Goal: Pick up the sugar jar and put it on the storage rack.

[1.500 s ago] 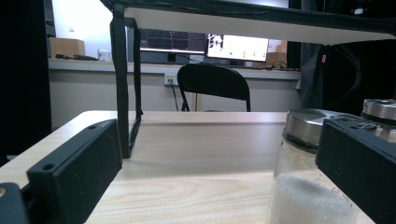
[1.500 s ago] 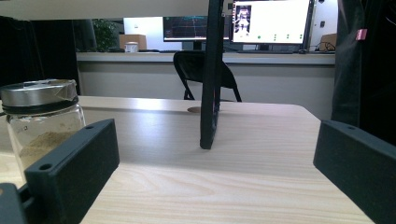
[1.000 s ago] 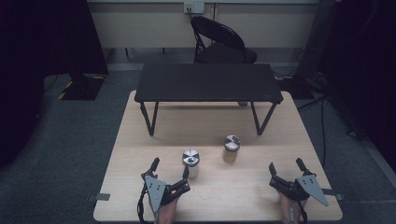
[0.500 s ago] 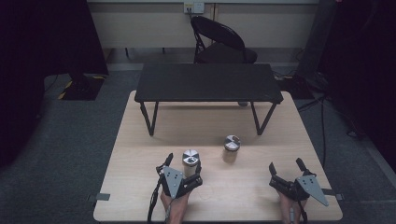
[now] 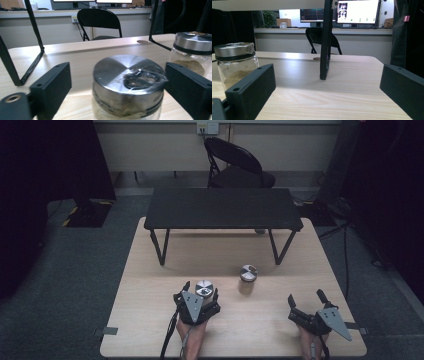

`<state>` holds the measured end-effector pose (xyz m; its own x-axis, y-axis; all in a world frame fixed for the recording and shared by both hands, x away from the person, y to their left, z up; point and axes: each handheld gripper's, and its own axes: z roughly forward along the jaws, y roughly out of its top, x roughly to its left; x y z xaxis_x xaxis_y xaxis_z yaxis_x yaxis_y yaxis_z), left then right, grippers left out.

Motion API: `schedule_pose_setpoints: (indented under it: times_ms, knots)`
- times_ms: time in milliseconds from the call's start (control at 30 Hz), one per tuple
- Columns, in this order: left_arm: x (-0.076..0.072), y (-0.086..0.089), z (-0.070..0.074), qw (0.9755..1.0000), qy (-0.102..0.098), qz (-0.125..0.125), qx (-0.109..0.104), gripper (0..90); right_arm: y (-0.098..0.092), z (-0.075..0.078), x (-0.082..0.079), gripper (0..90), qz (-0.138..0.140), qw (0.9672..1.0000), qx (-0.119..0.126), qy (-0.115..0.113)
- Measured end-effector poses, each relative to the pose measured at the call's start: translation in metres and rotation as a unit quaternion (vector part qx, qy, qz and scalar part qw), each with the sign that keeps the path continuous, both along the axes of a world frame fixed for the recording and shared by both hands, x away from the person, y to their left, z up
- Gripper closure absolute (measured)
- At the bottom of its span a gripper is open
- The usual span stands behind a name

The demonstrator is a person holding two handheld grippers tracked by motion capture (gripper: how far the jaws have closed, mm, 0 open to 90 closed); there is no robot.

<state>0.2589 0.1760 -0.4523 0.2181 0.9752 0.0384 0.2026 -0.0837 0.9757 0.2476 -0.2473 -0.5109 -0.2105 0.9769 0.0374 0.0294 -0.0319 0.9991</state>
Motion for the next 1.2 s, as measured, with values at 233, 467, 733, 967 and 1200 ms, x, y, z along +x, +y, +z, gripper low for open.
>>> schedule_pose_setpoints:
  times_ms: [233,467,733,967,1200]
  knots:
    - [0.004,-0.004,0.003,0.9996,0.026,0.003,0.003,19.4,0.0,0.0,0.0,0.0,0.0,1.0,0.0,-0.001]
    - [0.003,-0.008,-0.001,0.9997,0.025,0.003,0.0,31.2,0.0,0.0,0.0,0.0,0.0,1.0,0.0,0.0]
    - [0.004,-0.008,0.001,0.9995,0.031,0.003,-0.002,31.5,-0.001,0.0,0.0,0.0,0.004,1.0,0.0,0.001]
    - [0.006,0.0,0.006,0.999,0.038,0.002,-0.023,31.7,-0.001,0.0,0.0,0.0,0.003,1.0,0.0,0.0]
    - [0.004,0.003,0.013,0.9992,0.034,-0.001,-0.021,31.7,0.0,0.0,0.0,0.0,0.001,1.0,0.0,-0.001]
